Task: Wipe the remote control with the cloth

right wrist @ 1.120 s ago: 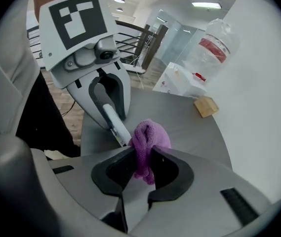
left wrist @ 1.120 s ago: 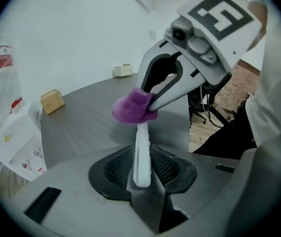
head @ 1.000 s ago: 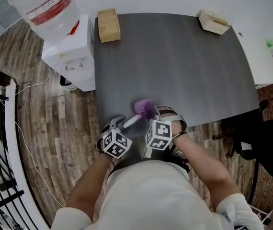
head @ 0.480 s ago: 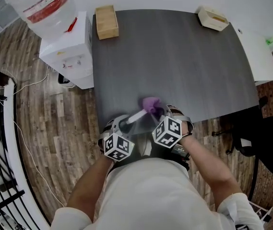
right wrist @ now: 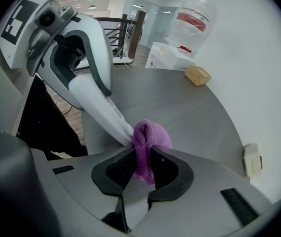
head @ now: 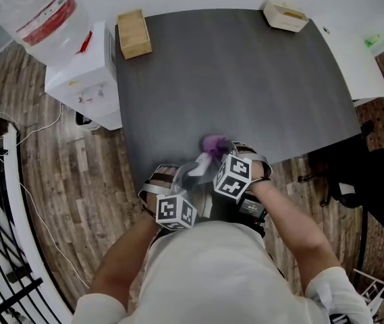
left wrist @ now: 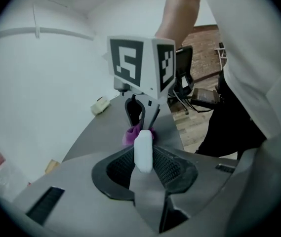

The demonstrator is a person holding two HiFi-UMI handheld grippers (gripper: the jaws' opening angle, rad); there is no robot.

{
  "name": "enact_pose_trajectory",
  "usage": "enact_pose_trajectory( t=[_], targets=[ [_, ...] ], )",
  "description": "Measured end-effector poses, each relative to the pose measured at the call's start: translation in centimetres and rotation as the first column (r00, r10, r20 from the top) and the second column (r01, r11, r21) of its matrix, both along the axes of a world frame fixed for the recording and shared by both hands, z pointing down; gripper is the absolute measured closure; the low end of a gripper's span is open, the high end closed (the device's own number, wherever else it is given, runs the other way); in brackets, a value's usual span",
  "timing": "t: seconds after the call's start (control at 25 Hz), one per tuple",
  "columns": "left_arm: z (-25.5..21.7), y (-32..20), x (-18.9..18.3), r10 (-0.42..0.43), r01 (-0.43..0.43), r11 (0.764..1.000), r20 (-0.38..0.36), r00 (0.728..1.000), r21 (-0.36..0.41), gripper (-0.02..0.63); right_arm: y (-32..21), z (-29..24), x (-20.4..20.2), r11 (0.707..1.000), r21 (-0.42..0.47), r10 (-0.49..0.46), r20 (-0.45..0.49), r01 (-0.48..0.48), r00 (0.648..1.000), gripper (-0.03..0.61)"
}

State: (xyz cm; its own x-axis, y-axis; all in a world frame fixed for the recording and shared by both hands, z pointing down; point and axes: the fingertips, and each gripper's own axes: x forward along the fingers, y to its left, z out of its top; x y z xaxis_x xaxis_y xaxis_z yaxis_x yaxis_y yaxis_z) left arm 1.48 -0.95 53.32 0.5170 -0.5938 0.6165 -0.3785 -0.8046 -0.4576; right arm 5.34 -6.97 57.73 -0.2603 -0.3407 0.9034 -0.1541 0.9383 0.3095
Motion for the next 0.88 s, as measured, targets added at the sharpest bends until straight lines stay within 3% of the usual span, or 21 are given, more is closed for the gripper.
enact_pose_trajectory(
  t=[0.2, 0.44, 0.6, 0.68, 0.8, 0.88],
  targets=[
    [-0.1, -0.5, 0.2, -0.061, 0.061, 0.998, 0.014, 0.998, -0.014, 0.508, 2.3, -3.2, -1.8, 0.997, -0.034, 0.078, 0.142, -0.074, 0.987, 0.492],
    [1.0, -0.7, -0.2, -0.130, 0.131, 0.991, 0.054, 0.990, -0.033, 0.508, 5.7, -7.4, -3.3, 0.970, -0.164, 0.226, 0.350, -0.178, 0.909, 0.492],
    [2.4, -0.7, -1.0, -0.162, 0.166, 0.984, 0.076, 0.984, -0.057, 0.509, 9.5, -9.7, -5.4, 0.956, -0.292, 0.153, 0.470, -0.010, 0.869, 0.492],
    [2.9, -0.7, -1.3, -0.168, 0.173, 0.984, 0.096, 0.981, -0.049, 0.509, 10.1, -10.7, -5.7, 0.951, -0.306, 0.132, 0.514, 0.038, 0.847, 0.492],
    [3.2, -1.0, -1.6, -0.171, 0.176, 0.984, 0.132, 0.976, -0.022, 0.508, 7.2, -9.9, -3.7, 0.964, -0.243, 0.218, 0.496, -0.107, 0.840, 0.492],
    [3.7, -0.8, -1.8, -0.162, 0.167, 0.986, 0.153, 0.975, -0.019, 0.508, 5.1, -7.7, -1.6, 0.952, -0.201, 0.297, 0.432, -0.229, 0.851, 0.492]
  ],
)
